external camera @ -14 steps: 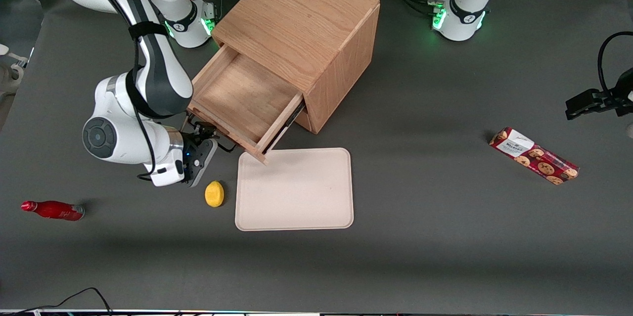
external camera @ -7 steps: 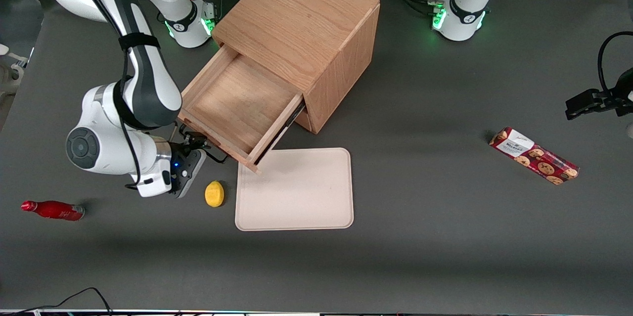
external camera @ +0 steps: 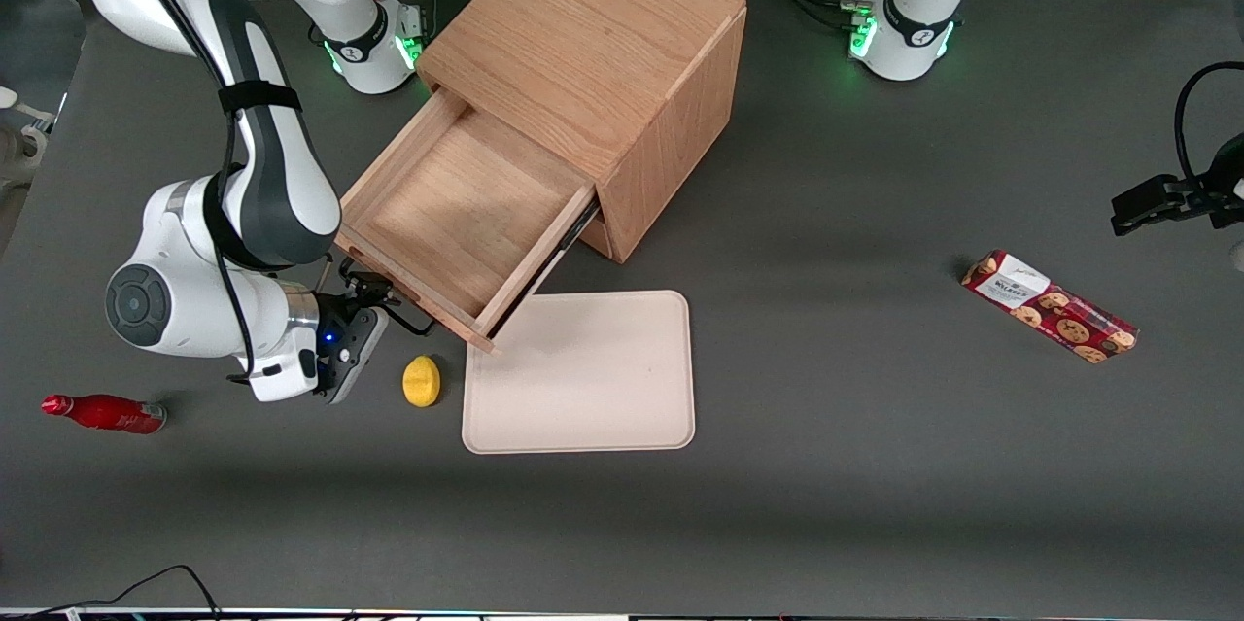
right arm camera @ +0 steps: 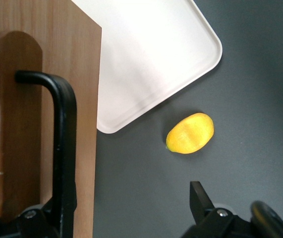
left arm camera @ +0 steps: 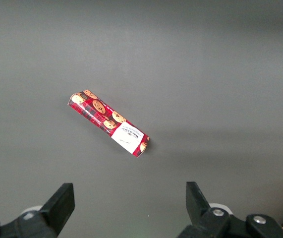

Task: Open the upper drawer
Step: 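Pull the handle with the right gripper, sliding the drawer out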

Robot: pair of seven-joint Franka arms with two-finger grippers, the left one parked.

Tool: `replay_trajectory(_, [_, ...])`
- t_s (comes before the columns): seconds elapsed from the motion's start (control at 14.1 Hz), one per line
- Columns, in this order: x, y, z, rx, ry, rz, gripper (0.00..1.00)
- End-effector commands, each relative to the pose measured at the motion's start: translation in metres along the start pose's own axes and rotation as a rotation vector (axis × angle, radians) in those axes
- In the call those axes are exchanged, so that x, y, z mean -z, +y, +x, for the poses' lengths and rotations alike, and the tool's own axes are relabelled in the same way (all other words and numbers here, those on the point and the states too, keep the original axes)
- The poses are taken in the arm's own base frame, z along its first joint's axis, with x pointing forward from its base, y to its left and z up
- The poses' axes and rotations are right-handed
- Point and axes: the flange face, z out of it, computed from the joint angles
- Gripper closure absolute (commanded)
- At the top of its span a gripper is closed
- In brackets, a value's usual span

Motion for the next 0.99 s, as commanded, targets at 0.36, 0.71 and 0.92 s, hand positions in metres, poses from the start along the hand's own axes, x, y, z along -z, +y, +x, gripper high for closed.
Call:
replay_trajectory(0.36, [0.006,0.008,0.004,0.026,0.014,-0.003,0.0])
replay_trajectory(0.71, [0.053,-0.006,0.009,0.034,0.003,0.023,0.0])
replay_trajectory(0.92, [0.077,-0.006,-0.003,0.012,-0.011,0.039,0.0])
